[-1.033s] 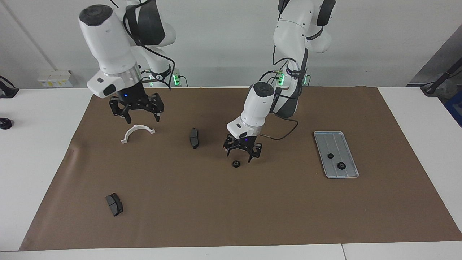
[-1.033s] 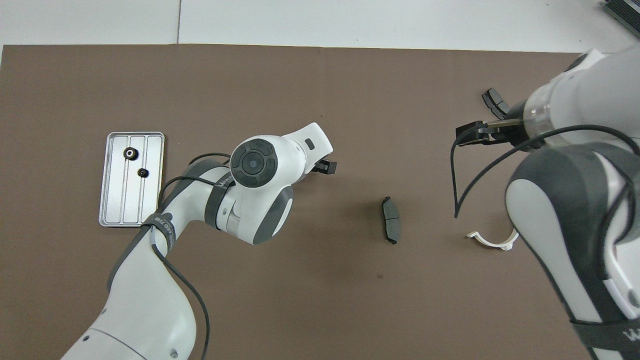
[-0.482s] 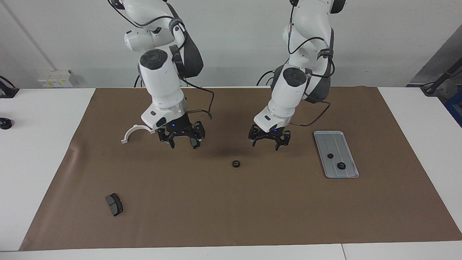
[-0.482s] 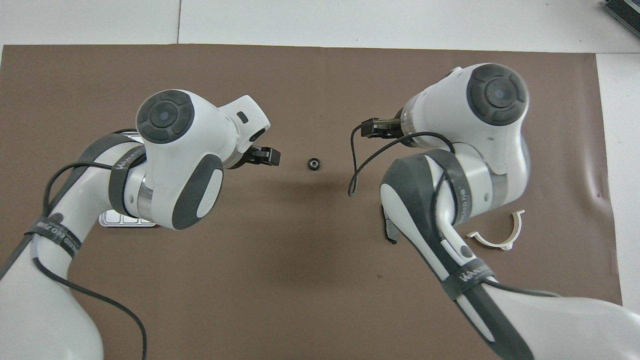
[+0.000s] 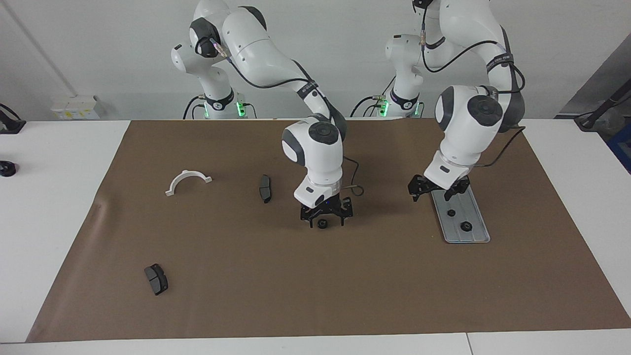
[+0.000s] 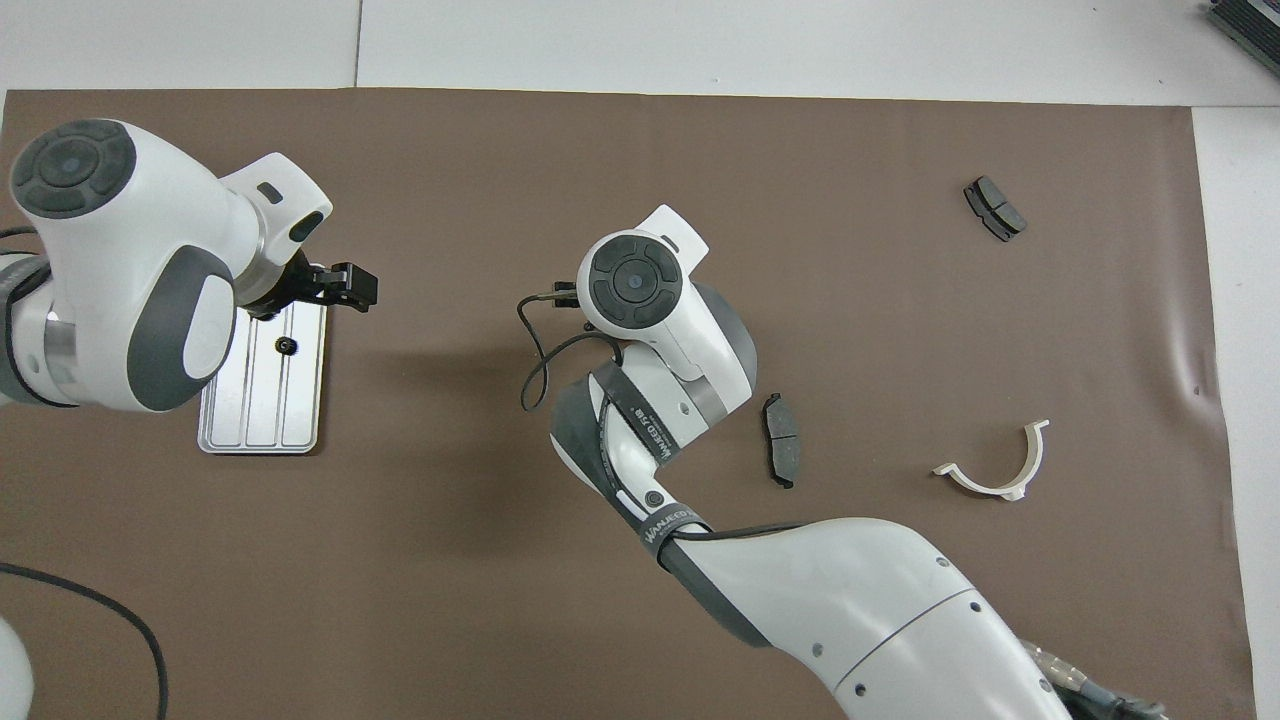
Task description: Place bearing gear from tray to pile
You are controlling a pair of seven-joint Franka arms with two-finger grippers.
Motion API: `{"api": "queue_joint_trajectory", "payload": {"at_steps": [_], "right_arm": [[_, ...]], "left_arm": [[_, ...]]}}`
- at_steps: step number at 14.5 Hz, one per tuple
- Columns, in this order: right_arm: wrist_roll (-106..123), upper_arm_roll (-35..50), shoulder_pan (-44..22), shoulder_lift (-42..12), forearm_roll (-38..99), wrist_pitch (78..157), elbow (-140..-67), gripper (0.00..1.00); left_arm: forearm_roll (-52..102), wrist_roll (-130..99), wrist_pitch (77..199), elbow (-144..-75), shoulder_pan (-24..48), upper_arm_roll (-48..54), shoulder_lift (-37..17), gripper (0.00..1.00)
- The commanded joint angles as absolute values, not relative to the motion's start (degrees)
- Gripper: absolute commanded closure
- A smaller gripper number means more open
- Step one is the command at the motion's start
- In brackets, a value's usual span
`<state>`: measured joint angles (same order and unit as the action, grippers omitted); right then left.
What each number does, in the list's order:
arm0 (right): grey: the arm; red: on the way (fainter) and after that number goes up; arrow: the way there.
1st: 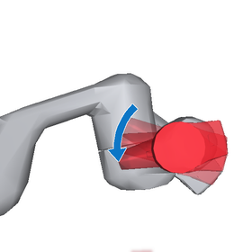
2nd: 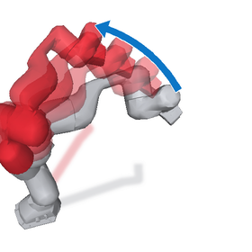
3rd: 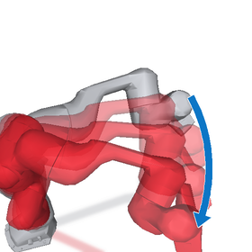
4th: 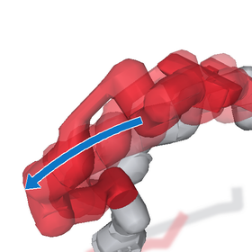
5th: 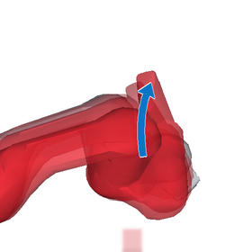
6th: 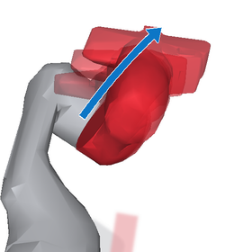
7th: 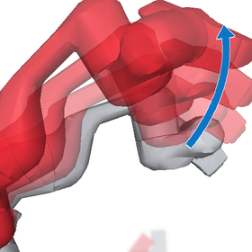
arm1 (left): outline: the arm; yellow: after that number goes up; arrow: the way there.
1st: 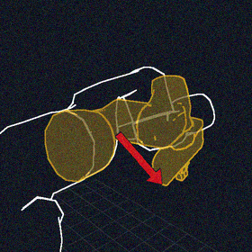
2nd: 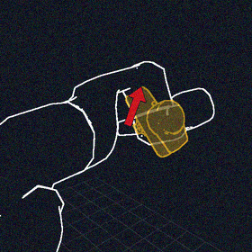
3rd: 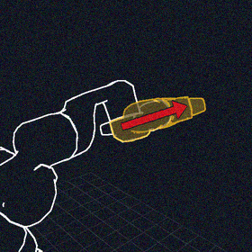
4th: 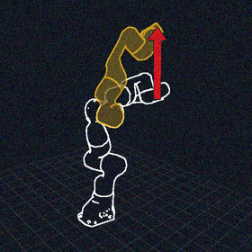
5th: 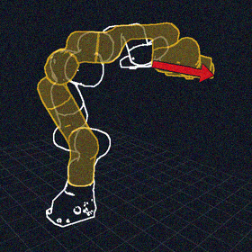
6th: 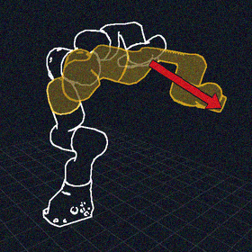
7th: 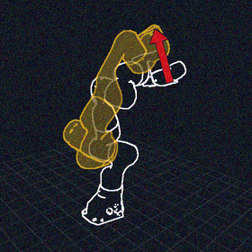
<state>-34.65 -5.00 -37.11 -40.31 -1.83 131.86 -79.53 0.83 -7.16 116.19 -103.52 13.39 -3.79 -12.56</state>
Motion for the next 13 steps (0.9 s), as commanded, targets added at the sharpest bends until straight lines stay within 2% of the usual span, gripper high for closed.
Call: {"api": "queue_joint_trajectory", "payload": {"at_steps": [1, 2, 5, 6, 9, 11, 12, 13], "right_arm": [[-34.89, -4.92, -37.61, -41.31, -2.90, 132.19, -78.22, 0.00], [-34.89, -5.01, -38.05, -41.22, -2.99, 132.10, -79.44, 0.00], [-34.45, -4.92, -37.97, -40.69, -5.27, 131.23, -81.56, 0.02], [-34.37, -4.92, -38.32, -40.61, -5.36, 130.70, -81.91, 0.12], [-33.40, -4.92, -38.32, -40.34, -5.36, 128.58, -81.91, 0.22], [-33.40, -4.92, -38.41, -40.25, -5.19, 127.80, -81.91, 0.33], [-33.40, -4.92, -38.41, -40.25, -5.19, 127.88, -82.00, 0.34], [-33.31, -4.92, -38.32, -40.25, -5.19, 127.88, -82.00, 0.35]], "left_arm": [[-0.26, -5.29, 123.69, -111.68, 10.90, -3.08, -9.32, 0.00], [-0.26, -4.06, 128.27, -114.32, 9.94, -3.16, -9.06, 0.00], [-0.35, -3.69, 130.16, -115.22, 6.77, -3.08, -10.02, 0.00], [-0.35, -3.78, 130.95, -115.75, 6.51, -3.08, -10.89, 0.00], [-0.35, -3.69, 134.55, -118.38, 5.28, -3.08, -11.69, 0.00], [-0.35, -3.78, 136.22, -119.09, 5.19, -3.08, -12.21, 0.00], [-0.35, -3.69, 137.62, -119.61, 4.92, -3.08, -12.91, 0.02], [-0.35, -3.69, 138.33, -120.05, 4.40, -3.08, -13.18, 0.10]]}}
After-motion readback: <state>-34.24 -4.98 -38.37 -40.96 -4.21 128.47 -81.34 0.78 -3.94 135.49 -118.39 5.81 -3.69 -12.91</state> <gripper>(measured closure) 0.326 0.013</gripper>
